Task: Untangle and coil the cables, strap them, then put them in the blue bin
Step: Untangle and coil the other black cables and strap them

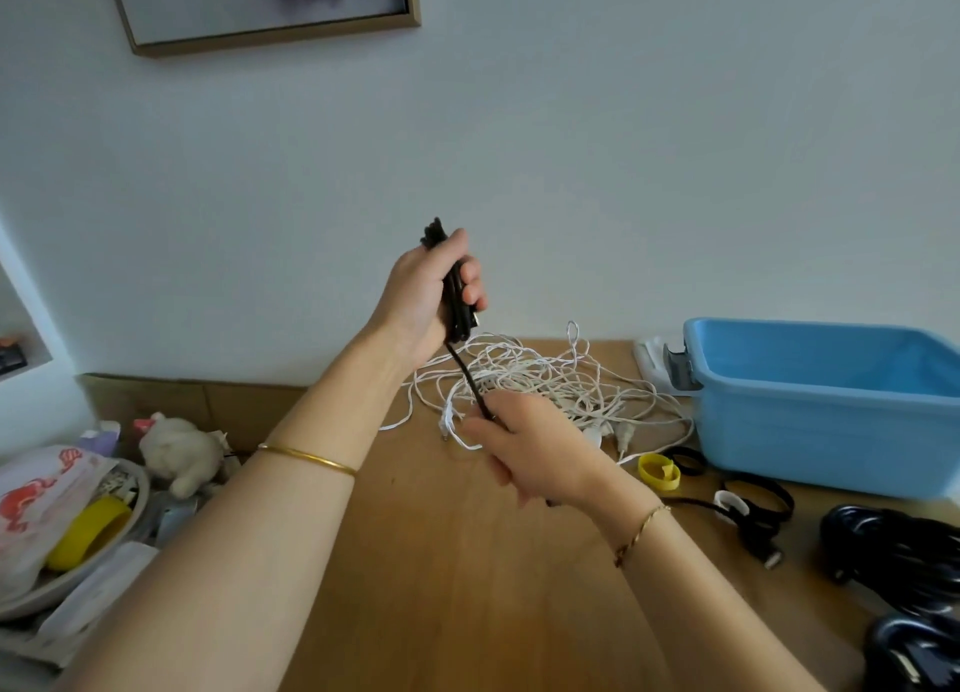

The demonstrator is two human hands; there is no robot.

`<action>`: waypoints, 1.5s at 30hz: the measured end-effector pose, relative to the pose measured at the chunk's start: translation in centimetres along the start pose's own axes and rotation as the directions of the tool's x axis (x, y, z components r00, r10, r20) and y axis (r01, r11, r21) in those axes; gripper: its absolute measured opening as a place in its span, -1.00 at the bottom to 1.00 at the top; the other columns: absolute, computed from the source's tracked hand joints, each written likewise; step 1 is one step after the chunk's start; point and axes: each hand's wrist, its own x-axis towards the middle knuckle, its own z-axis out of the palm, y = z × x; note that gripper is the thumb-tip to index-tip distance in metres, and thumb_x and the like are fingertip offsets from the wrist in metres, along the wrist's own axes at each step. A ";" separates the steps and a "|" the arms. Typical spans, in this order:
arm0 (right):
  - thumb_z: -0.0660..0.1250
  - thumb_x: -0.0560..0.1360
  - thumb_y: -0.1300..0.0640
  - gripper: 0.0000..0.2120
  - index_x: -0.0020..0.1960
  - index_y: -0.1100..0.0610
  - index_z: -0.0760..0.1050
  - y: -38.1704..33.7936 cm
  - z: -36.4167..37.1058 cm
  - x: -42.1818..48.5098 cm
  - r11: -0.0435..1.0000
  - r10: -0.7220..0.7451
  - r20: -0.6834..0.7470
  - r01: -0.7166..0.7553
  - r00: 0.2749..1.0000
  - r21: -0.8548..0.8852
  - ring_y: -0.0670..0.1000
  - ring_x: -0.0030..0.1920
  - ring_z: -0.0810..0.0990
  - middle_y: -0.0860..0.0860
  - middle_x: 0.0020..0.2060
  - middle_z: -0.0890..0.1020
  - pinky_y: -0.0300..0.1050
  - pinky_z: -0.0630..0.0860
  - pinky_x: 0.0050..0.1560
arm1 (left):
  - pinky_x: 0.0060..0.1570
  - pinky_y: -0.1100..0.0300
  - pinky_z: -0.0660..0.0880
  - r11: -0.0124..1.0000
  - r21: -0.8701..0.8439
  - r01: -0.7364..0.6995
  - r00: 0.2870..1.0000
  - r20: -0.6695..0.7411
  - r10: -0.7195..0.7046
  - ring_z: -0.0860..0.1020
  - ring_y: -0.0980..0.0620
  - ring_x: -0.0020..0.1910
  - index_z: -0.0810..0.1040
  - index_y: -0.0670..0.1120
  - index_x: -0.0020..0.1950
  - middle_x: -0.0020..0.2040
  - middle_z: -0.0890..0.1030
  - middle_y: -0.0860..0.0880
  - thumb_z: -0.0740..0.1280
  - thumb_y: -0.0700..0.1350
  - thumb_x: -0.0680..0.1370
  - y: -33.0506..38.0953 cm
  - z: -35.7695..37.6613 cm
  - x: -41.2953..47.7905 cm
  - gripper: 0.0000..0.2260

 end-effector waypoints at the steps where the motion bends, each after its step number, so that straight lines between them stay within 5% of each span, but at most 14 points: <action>1: 0.17 0.59 0.12 -0.77 -0.23 0.16 0.36 -0.5 -0.2 -0.3 1.000 -0.016 0.014 0.016 1.000 -0.005 -0.06 -0.66 0.39 0.06 -0.47 0.50 -0.22 0.35 -0.58 | -0.38 0.17 0.38 0.990 0.131 -0.051 0.999 -0.012 0.053 0.35 0.10 -0.54 0.34 -0.11 -0.21 -0.49 0.40 0.05 0.17 -0.17 0.63 -0.5 -0.4 0.1 -0.79; 3: 0.21 0.57 0.12 -0.74 -0.27 0.19 0.39 -1.1 -0.8 -0.6 0.997 -0.069 -0.071 0.066 0.995 -0.051 -0.06 -0.59 0.37 0.03 -0.47 0.47 -0.20 0.33 -0.50 | -0.26 0.07 0.42 0.904 0.411 -0.119 0.993 0.054 0.106 0.40 0.06 -0.50 0.40 -0.08 -0.30 -0.49 0.45 0.01 0.19 -0.14 0.61 -1.5 -1.5 0.3 -0.73; 6: 0.29 0.52 0.13 -0.83 -0.17 0.21 0.54 -1.1 -2.2 -0.1 0.977 -0.128 -0.268 0.075 0.955 -0.200 -0.03 -0.36 0.44 0.00 -0.38 0.53 -0.16 0.36 -0.29 | -0.09 -0.01 0.46 0.644 0.749 -0.154 0.987 0.151 0.059 0.46 -0.01 -0.43 0.41 -0.12 -0.26 -0.42 0.49 -0.14 0.20 -0.02 0.53 -2.3 -2.4 -0.1 -0.77; 10: 0.35 0.46 0.13 -0.93 -0.07 0.04 0.59 -0.4 -4.0 0.4 0.964 -0.166 -0.462 0.044 0.871 -0.263 -0.02 -0.26 0.53 -0.07 -0.27 0.59 -0.03 0.51 -0.18 | -0.24 0.06 0.42 0.439 0.897 -0.055 0.988 0.112 -0.105 0.44 0.01 -0.39 0.37 -0.18 -0.11 -0.35 0.48 -0.06 0.24 0.00 0.59 -2.8 -2.7 -0.5 -0.75; 13: 0.38 0.47 0.11 -0.92 -0.04 0.04 0.57 0.2 -5.1 1.5 0.942 -0.270 -0.541 0.102 0.796 -0.320 -0.07 -0.23 0.52 -0.08 -0.20 0.55 -0.06 0.51 -0.15 | -0.42 0.16 0.35 0.592 0.804 0.059 0.946 0.145 -0.291 0.38 0.04 -0.52 0.38 -0.18 -0.12 -0.44 0.43 0.00 0.15 0.13 0.62 -2.1 -2.3 -1.3 -0.63; 15: 0.37 0.48 0.13 -0.90 -0.01 0.07 0.60 0.8 -5.6 2.5 0.941 -0.307 -0.559 0.158 0.770 -0.299 -0.16 -0.25 0.49 -0.11 -0.20 0.51 -0.26 0.47 -0.15 | -0.48 0.20 0.31 0.627 0.772 0.105 0.909 0.181 -0.375 0.31 0.07 -0.56 0.43 -0.20 -0.07 -0.49 0.36 0.04 0.17 0.16 0.59 -1.6 -1.8 -1.9 -0.60; 18: 0.34 0.51 0.21 -0.85 0.04 0.14 0.63 2.1 -5.7 3.6 0.950 -0.313 -0.611 0.232 0.727 -0.211 -0.23 -0.27 0.47 -0.17 -0.22 0.44 -0.48 0.34 -0.17 | -0.56 0.25 0.23 0.682 0.710 0.174 0.865 0.220 -0.450 0.20 0.11 -0.60 0.49 -0.20 -0.08 -0.52 0.26 0.03 0.25 -0.03 0.60 -1.0 -1.3 -2.3 -0.77; 21: 0.25 0.56 0.21 -0.78 0.16 0.14 0.59 3.2 -5.1 4.3 0.961 -0.272 -0.620 0.236 0.736 -0.141 -0.22 -0.21 0.48 -0.10 -0.19 0.49 -0.48 0.34 -0.10 | -0.62 0.31 0.17 0.820 0.469 0.329 0.813 0.302 -0.498 0.15 0.17 -0.67 0.55 -0.28 0.04 -0.58 0.21 0.07 0.10 -0.08 0.62 -0.6 -1.3 -2.1 -0.68; 24: 0.15 0.61 0.21 -0.74 0.21 0.11 0.54 3.4 -4.2 4.6 0.962 -0.220 -0.598 0.274 0.771 -0.001 -0.15 -0.11 0.55 -0.11 -0.12 0.60 -0.26 0.44 -0.01 | -0.65 0.35 0.17 0.882 0.237 0.408 0.785 0.402 -0.471 0.16 0.21 -0.69 0.55 -0.27 0.04 -0.62 0.21 0.11 0.11 -0.01 0.53 -0.4 -1.1 -2.1 -0.63; 28: 0.10 0.62 0.20 -0.76 0.12 0.02 0.51 3.9 -3.3 4.3 0.967 -0.151 -0.547 0.238 0.823 0.091 -0.16 -0.42 0.36 -0.08 -0.40 0.46 -0.29 0.32 -0.36 | -0.67 0.37 0.16 0.905 -0.065 0.421 0.833 0.421 -0.358 0.20 0.22 -0.71 0.61 -0.25 -0.02 -0.63 0.24 0.12 0.08 0.11 0.57 0.0 -1.0 -1.7 -0.52; 31: 0.10 0.62 0.19 -0.84 -0.03 0.12 0.46 4.2 -2.2 3.8 0.987 -0.112 -0.484 0.152 0.868 0.044 -0.11 -0.43 0.35 -0.02 -0.42 0.43 -0.23 0.31 -0.37 | -0.65 0.38 0.18 0.905 -0.201 0.374 0.901 0.312 -0.303 0.19 0.18 -0.70 0.53 -0.23 0.01 -0.62 0.23 0.09 -0.02 0.28 0.58 0.1 -0.4 -1.3 -0.39; 35: 0.09 0.62 0.18 -0.80 0.08 0.23 0.45 3.8 -1.2 3.2 0.998 -0.021 -0.246 0.007 0.969 -0.055 0.02 -0.37 0.40 0.00 -0.37 0.47 -0.11 0.33 -0.34 | -0.60 0.34 0.26 0.897 -0.378 0.229 0.973 0.074 -0.217 0.20 0.16 -0.65 0.51 -0.22 -0.01 -0.59 0.24 0.07 0.03 0.22 0.62 0.0 0.1 -0.6 -0.47; 40: 0.13 0.58 0.17 -0.84 -0.15 0.19 0.37 1.6 -0.8 2.1 0.940 -0.069 -0.014 0.060 0.998 -0.334 0.04 -0.33 0.36 0.04 -0.32 0.46 -0.03 0.36 -0.24 | -0.49 0.28 0.32 0.962 -0.244 0.119 0.972 -0.169 -0.163 0.25 0.12 -0.60 0.48 -0.17 0.00 -0.54 0.29 0.08 0.08 0.12 0.65 -1.0 0.2 -0.2 -0.62; 45: 0.19 0.53 0.12 -0.87 -0.16 0.12 0.43 -1.1 -2.7 0.8 0.828 -0.190 -0.107 0.101 0.976 -0.552 0.05 -0.27 0.44 -0.02 -0.32 0.49 -0.07 0.32 -0.32 | -0.40 0.21 0.46 0.968 0.249 0.039 0.975 -0.223 0.018 0.44 0.06 -0.57 0.45 -0.18 -0.08 -0.46 0.35 -0.01 0.11 0.01 0.66 -2.5 0.1 -0.5 -0.70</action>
